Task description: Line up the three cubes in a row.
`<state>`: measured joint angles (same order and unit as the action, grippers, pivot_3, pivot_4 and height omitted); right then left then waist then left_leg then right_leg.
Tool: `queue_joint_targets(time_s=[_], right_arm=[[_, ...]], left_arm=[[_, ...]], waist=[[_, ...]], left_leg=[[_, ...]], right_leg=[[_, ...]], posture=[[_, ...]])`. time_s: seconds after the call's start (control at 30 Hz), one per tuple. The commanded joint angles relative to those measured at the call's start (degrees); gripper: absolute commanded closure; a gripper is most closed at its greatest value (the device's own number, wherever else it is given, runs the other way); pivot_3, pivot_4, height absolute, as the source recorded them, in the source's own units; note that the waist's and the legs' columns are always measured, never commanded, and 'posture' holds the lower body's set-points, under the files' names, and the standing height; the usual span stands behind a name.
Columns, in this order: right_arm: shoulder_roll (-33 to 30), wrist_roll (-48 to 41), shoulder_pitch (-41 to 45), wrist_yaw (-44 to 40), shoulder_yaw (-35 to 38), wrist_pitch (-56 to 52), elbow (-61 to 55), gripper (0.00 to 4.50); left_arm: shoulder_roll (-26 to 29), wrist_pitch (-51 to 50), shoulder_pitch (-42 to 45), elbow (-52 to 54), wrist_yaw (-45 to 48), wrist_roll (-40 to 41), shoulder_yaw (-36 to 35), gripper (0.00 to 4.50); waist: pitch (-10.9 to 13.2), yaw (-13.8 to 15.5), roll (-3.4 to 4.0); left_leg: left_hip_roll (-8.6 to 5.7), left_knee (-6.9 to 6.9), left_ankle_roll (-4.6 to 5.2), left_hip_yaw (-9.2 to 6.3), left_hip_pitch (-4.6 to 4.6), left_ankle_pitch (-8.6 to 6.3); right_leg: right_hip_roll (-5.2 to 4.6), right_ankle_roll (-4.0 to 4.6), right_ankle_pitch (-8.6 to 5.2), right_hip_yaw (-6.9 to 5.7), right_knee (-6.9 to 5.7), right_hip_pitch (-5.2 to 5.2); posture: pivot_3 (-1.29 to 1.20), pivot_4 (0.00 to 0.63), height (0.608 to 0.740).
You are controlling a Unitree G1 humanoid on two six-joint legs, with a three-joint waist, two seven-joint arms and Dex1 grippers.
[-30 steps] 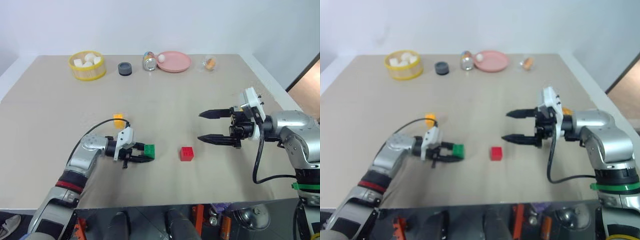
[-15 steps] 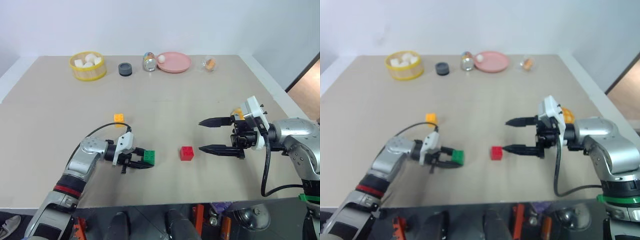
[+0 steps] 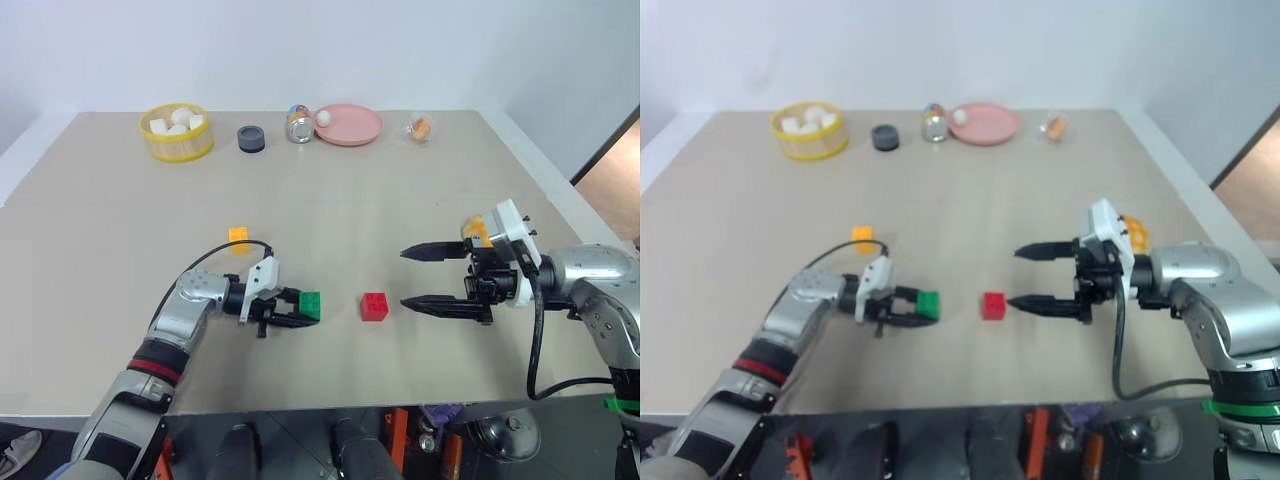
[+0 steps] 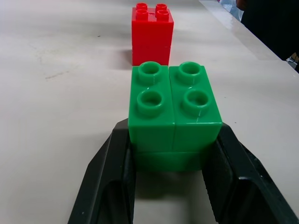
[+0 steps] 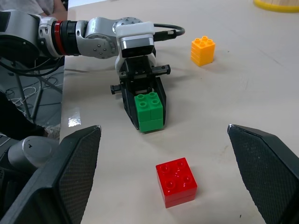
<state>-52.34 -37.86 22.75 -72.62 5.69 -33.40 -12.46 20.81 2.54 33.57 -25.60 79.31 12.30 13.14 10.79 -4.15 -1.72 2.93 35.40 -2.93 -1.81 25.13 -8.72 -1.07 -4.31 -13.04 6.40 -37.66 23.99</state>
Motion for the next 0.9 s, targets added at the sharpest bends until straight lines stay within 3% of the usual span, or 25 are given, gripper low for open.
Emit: queue_joint_targets(time_s=[0.03, 0.9], right_arm=[[-0.62, -0.57, 0.33, 0.64, 2.56, 0.64, -1.23, 0.00], [0.45, 0.27, 2.32, 1.91, 1.03, 1.77, 0.35, 0.00]], left_arm=[[-0.10, 1.85, 1.51, -0.78, 1.02, -0.25, 0.19, 3.15], [-1.31, 5.04, 2.72, -4.35, 0.66, -2.05, 0.30, 3.15]], waist=[[0.00, -0.01, 0.00], [-0.01, 0.09, 0.01]], left_leg=[[0.00, 0.01, 0.00, 0.00, 0.00, 0.00], [-0.03, 0.04, 0.00, -0.01, -0.02, 0.00]], right_leg=[[0.00, 0.00, 0.01, 0.00, 0.00, 0.00], [-0.03, 0.00, 0.02, 0.00, 0.00, -0.06]], posture=[[0.00, 0.150, 0.740], [0.00, 0.150, 0.740]])
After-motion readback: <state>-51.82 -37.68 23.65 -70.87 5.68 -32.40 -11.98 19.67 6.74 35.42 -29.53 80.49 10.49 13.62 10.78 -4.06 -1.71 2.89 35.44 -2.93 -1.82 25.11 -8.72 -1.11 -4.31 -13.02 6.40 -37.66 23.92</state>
